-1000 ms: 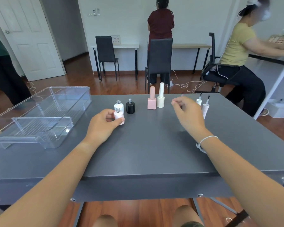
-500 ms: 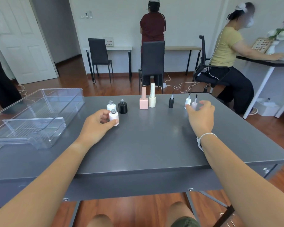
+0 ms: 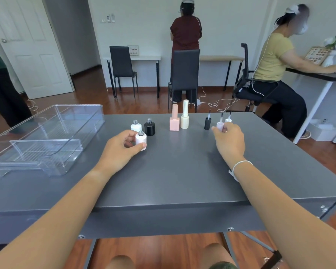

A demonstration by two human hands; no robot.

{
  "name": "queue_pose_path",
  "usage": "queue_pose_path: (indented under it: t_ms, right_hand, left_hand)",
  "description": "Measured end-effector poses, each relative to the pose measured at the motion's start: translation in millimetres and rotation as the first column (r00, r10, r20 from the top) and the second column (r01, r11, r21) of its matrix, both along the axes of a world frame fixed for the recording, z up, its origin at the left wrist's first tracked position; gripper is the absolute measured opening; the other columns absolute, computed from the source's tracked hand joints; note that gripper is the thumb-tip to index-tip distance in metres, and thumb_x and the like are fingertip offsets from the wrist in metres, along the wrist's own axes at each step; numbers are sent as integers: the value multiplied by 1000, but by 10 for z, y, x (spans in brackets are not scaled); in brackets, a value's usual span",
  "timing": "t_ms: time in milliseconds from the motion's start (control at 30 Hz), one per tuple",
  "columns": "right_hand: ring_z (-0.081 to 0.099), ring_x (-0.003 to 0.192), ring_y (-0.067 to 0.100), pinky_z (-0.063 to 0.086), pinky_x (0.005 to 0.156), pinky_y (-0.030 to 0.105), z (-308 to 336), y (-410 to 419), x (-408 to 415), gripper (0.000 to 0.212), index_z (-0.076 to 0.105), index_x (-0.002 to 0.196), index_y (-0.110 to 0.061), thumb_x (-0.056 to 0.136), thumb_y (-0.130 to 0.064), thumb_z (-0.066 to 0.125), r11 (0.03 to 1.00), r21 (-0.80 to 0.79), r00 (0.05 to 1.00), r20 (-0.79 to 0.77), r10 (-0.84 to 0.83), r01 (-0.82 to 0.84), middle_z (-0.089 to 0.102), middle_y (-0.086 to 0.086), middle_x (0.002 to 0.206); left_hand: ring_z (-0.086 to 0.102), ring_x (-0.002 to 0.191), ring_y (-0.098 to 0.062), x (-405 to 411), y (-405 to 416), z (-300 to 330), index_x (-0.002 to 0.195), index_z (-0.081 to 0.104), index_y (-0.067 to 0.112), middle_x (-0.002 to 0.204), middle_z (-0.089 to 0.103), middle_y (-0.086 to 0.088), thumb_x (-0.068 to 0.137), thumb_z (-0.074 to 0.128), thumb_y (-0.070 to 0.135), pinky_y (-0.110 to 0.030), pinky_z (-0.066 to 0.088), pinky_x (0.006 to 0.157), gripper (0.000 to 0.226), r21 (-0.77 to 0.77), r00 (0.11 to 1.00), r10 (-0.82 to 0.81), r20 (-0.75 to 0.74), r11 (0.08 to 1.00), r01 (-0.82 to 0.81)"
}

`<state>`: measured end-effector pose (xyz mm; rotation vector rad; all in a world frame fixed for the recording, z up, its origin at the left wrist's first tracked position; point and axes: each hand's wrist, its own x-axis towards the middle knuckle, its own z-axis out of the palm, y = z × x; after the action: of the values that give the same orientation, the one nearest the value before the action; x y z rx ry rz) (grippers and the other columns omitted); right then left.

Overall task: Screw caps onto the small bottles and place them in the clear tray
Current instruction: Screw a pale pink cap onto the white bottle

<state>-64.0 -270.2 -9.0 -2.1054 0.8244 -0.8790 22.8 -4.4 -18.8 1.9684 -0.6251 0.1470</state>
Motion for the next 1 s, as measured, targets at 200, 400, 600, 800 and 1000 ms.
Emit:
queue_pose_path:
  t_ms: [200,400,600,800,1000]
  right_hand:
    - [57,79,25,44,66,33,17,543,143,25,58,88,-11,89,-34,49,943,10,941,58,332,-333,66,5,87]
    - [45,65,5,33,61,21,-30,899,249,20,61,104,-24,94,-31,45,760,-94,759,53,648,-643,45,-12,67]
    - [55,84,-15,35,73,-3,-5,840,140,22,65,109,-28,92,-26,52,718,-14,702,203,683,-695,59,-20,89]
    - [52,66,-5,39,59,4,30,810,95,11,58,78,-33,83,-26,65,730,31,710,264,653,-683,63,-10,81]
    - [47,56,-3,35,52,6,13,806,83,12,61,74,-33,82,-26,65,743,13,717,275,641,-669,62,-15,76]
  left_hand:
    - [56,74,-2,11,7,-21,84,60,43,85,64,19,74,72,27,-4,39,68,22,-10,1000,-21,18,1000,21]
    - [54,78,-2,27,2,-38,89,60,47,92,63,14,74,71,29,-3,38,68,25,-12,997,-43,65,999,44]
    - [52,78,-1,32,-4,-47,89,59,47,93,57,17,73,73,29,-4,36,66,28,18,989,-60,135,998,58]
    - [53,79,0,38,-16,-55,93,61,40,93,54,18,73,74,25,-5,37,67,28,0,986,-63,156,998,63]
    - [53,78,3,32,-13,-47,94,62,36,92,53,18,73,74,21,-4,37,66,29,-19,983,-54,173,998,58]
